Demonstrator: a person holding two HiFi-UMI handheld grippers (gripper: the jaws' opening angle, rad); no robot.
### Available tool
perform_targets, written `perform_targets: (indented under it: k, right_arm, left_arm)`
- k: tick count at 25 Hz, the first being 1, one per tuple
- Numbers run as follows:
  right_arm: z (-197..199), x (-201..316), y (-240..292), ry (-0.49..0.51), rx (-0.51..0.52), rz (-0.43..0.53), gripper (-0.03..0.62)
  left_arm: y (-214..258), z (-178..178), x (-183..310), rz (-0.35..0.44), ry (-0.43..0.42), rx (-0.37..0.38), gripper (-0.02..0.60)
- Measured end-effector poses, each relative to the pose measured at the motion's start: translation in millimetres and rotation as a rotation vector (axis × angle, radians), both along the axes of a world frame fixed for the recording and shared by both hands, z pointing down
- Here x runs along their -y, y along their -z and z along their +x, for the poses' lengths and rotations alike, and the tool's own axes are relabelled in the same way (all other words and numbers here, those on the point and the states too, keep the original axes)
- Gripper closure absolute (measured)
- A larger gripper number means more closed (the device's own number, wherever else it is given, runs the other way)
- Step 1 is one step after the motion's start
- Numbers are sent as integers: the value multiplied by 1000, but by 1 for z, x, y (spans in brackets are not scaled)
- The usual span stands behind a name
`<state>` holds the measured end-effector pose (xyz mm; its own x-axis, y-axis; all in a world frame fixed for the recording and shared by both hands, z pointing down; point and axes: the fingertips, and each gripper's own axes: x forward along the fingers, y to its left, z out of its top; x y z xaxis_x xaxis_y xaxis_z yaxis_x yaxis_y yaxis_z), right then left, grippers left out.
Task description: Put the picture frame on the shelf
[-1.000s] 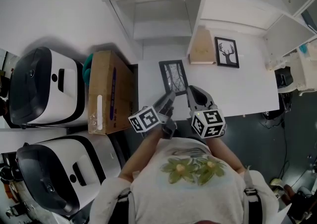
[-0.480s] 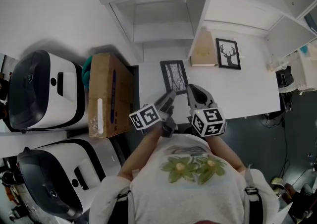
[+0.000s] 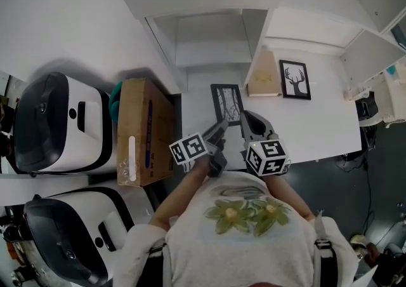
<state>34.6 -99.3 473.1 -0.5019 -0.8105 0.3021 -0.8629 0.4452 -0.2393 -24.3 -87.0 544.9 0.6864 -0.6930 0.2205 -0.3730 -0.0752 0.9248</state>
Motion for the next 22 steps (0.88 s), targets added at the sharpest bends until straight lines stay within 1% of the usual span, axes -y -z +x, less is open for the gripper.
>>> perform_targets:
  k: [6, 17, 22]
  right_arm:
    - [-3, 17, -8, -3, -3, -18, 562]
    - [-7, 50, -28, -3, -13, -68, 562]
    - [-10, 57, -36, 8, -21, -88, 562]
  left_arm:
    - [-10, -4, 19, -34, -14, -4, 494]
    - [-33, -3, 46, -106, -15, -40, 494]
    - [-43, 1, 54, -132, -17, -33, 494]
